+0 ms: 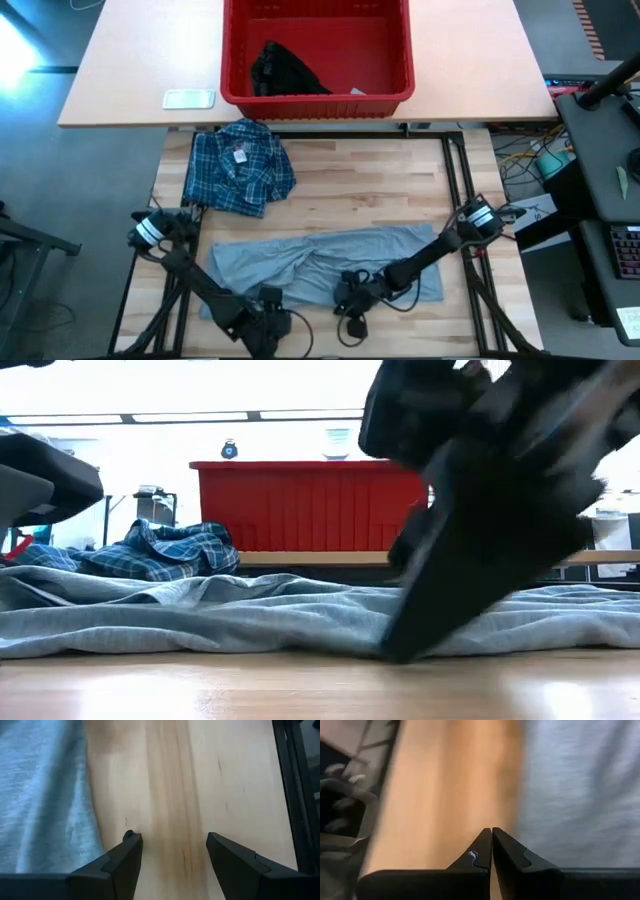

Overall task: Fold Laundry from Bin
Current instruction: Fold the gray shirt

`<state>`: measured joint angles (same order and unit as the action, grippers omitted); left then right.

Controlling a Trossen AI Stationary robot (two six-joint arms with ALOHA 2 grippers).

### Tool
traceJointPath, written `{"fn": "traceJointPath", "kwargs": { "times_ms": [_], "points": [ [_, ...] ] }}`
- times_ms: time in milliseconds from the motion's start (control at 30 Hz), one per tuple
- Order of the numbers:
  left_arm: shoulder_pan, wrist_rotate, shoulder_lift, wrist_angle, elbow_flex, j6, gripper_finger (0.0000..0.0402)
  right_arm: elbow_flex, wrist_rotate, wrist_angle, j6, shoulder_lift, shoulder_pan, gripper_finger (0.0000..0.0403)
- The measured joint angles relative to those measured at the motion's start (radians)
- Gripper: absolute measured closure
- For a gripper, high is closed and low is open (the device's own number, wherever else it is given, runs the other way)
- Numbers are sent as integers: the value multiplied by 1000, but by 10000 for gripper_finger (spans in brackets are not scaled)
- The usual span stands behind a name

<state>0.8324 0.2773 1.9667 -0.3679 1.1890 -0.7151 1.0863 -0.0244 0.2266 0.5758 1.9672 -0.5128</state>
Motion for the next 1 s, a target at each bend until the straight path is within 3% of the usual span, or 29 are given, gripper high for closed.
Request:
{"fn": "traceJointPath", "kwargs": {
  "times_ms": [267, 433, 733, 1000],
  "points": [
    [17, -34, 1, -68, 63, 2, 192, 39, -158, 29, -55, -11, 34, 394],
    [15, 73, -10, -101, 93, -3, 192, 38, -152, 25, -53, 25, 56, 394],
    [-31, 207, -5, -29, 5, -30, 192, 38, -154, -57, 19, 23, 55, 394],
    [-46, 184, -5, 106, -67, -4, 192, 49, -151, -69, 49, 6, 58, 394]
  ]
}}
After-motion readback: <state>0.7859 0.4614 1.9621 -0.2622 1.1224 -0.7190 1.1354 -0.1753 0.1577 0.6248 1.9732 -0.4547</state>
